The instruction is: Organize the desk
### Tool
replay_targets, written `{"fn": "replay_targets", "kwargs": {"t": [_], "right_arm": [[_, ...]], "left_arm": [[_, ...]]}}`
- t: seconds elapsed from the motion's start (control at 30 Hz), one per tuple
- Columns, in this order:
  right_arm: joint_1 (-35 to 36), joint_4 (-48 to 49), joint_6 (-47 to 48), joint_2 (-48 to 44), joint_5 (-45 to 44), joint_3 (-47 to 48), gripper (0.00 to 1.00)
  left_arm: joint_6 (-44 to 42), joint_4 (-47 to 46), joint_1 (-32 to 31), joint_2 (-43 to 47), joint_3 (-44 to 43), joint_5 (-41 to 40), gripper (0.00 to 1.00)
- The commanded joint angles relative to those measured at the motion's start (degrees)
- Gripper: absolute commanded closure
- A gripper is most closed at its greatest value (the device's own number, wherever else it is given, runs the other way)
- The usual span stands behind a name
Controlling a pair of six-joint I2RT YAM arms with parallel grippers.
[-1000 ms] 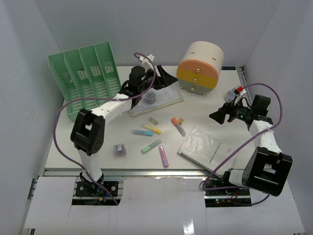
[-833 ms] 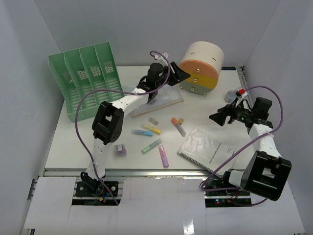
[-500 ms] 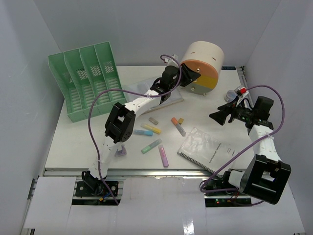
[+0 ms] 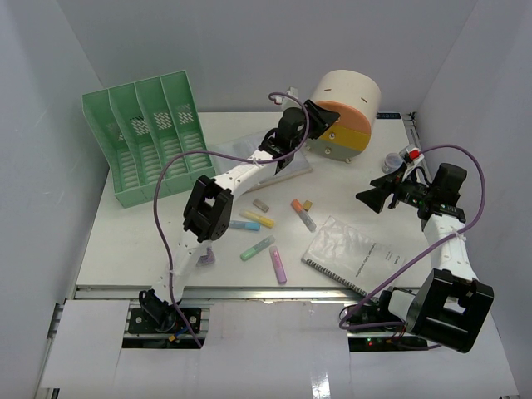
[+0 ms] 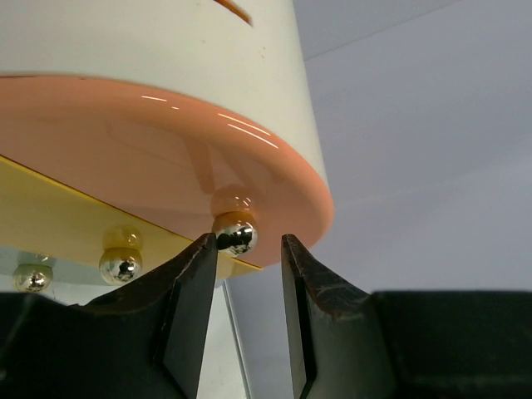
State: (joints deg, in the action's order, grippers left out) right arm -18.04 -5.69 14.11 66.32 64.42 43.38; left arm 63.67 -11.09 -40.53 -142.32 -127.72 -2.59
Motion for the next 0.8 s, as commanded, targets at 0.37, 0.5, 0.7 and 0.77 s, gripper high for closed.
{"fn": "replay_targets", "kwargs": {"t": [0.37,0.5,0.7,0.77], "right_arm": [[-1.2,1.9,0.4,-1.7,0.2,0.1,0.1],[-1.2,1.8,0.7,-1.5,-0.3,-0.1,0.11],[-1.2,1.0,1.9,-0.9,-1.0,-0.1,0.11],[-1.2,0.7,2.3,-0.7,-1.1,-0.1,0.11]], "left_arm": [[2.6,1.6,0.0,-1.8,-4.7,-1.6,0.67],[2.3,-0.1,0.0,0.6,-1.0,-0.5,0.8],[-1.4,-8.3,-1.1,11.9,17.2,1.0,0.89],[-3.2,-11.2,-1.6,17.7,26.0,1.0,0.9]]}}
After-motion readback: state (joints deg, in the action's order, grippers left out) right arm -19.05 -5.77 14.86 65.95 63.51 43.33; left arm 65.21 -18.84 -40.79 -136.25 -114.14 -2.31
